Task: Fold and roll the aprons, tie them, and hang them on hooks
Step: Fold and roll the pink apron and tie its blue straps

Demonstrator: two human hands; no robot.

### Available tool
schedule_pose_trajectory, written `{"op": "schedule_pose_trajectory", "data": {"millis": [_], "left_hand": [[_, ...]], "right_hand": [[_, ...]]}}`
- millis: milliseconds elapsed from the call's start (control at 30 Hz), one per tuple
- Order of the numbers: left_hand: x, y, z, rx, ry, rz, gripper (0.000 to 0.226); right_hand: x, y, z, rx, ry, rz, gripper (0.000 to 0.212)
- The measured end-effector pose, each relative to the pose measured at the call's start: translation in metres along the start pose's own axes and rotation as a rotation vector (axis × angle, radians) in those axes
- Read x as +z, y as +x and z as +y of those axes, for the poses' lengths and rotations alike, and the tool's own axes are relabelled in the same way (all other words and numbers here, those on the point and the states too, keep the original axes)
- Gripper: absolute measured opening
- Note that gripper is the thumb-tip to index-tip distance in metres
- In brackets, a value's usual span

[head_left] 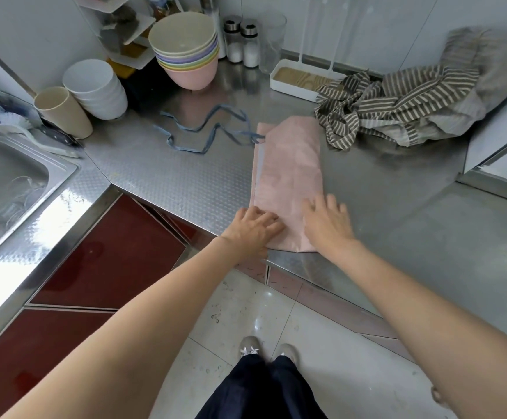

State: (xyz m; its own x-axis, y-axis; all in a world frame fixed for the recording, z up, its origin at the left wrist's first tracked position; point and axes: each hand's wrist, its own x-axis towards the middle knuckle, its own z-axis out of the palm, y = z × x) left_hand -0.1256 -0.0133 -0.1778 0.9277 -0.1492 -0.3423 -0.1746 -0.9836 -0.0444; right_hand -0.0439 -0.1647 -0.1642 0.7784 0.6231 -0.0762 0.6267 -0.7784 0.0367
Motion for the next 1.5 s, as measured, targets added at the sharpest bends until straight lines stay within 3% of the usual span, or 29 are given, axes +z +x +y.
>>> {"op": "schedule_pose_trajectory", "data": {"millis": [33,67,167,233,300,400,433,500,567,667,733,800,867,967,1033,1133,1233,1333,1400,1500], "left_hand": [[-0.001,0.001,0.000,0.001,-0.013,-0.012,0.067],[-0.001,0.002,-0.002,0.008,-0.027,-0.026,0.068],[-0.001,0.001,-0.006,0.007,-0.120,-0.033,0.069],[-0.004,-0.004,-0.009,-0.058,-0.324,-0.004,0.065],[-0.008,-0.010,-0.014,-0.136,-0.525,0.023,0.057],[-0.016,-0.016,-0.020,-0.304,-0.814,0.040,0.046],[-0.018,-0.016,-0.022,-0.374,-0.902,0.052,0.045],[-0.018,-0.015,-0.024,-0.463,-0.968,0.043,0.045],[-0.016,-0.013,-0.022,-0.495,-0.944,0.005,0.045],[-0.013,-0.007,-0.016,-0.530,-0.855,-0.015,0.041],[-0.011,-0.001,-0.010,-0.563,-0.771,-0.016,0.037],[-0.015,0.001,-0.003,-0.571,-0.641,-0.004,0.040],[-0.014,-0.001,0.003,-0.455,-0.365,0.064,0.056],[-0.004,-0.009,0.007,-0.088,-0.030,0.089,0.070],[0.001,-0.006,0.006,-0.037,-0.028,0.037,0.069],[0.002,0.007,0.006,-0.065,-0.036,0.079,0.066],[0.000,0.014,0.006,-0.099,-0.068,0.037,0.068],[0.000,0.018,-0.002,-0.120,-0.104,-0.021,0.070],[-0.004,0.019,-0.006,-0.092,-0.093,-0.042,0.068],[-0.019,0.016,-0.015,-0.183,-0.394,-0.006,0.049]], "right_hand": [[0.002,-0.002,-0.001,-0.118,-0.032,0.109,0.040],[0.004,-0.004,-0.002,-0.224,-0.053,0.100,0.043],[0.015,-0.014,-0.001,-0.284,0.035,-0.204,0.062],[0.017,-0.016,0.006,-0.281,0.069,-0.266,0.073],[0.014,-0.013,0.012,-0.277,0.154,-0.320,0.063],[0.002,-0.005,0.018,-0.068,0.491,-0.284,0.015],[-0.002,-0.002,0.021,0.022,0.556,-0.251,0.009],[-0.004,0.002,0.025,0.165,0.658,-0.252,0.029],[-0.001,0.005,0.026,0.276,0.710,-0.296,0.030],[0.009,0.010,0.021,0.394,0.685,-0.360,0.007],[0.016,0.012,0.019,0.460,0.697,-0.389,0.028],[0.018,0.013,0.019,0.475,0.720,-0.396,0.034],[0.016,0.014,0.019,0.484,0.753,-0.391,0.037],[0.009,0.012,0.016,0.482,0.662,-0.370,0.048],[-0.001,0.007,0.008,0.426,0.505,-0.310,0.051],[-0.006,-0.005,0.002,0.121,0.221,-0.129,0.043],[0.005,-0.015,0.012,-0.125,0.136,-0.251,0.064],[0.009,-0.014,0.021,-0.138,0.177,-0.391,0.074],[0.010,-0.010,0.023,-0.162,0.170,-0.335,0.063],[0.005,-0.005,0.027,-0.087,0.267,-0.255,0.048]]}}
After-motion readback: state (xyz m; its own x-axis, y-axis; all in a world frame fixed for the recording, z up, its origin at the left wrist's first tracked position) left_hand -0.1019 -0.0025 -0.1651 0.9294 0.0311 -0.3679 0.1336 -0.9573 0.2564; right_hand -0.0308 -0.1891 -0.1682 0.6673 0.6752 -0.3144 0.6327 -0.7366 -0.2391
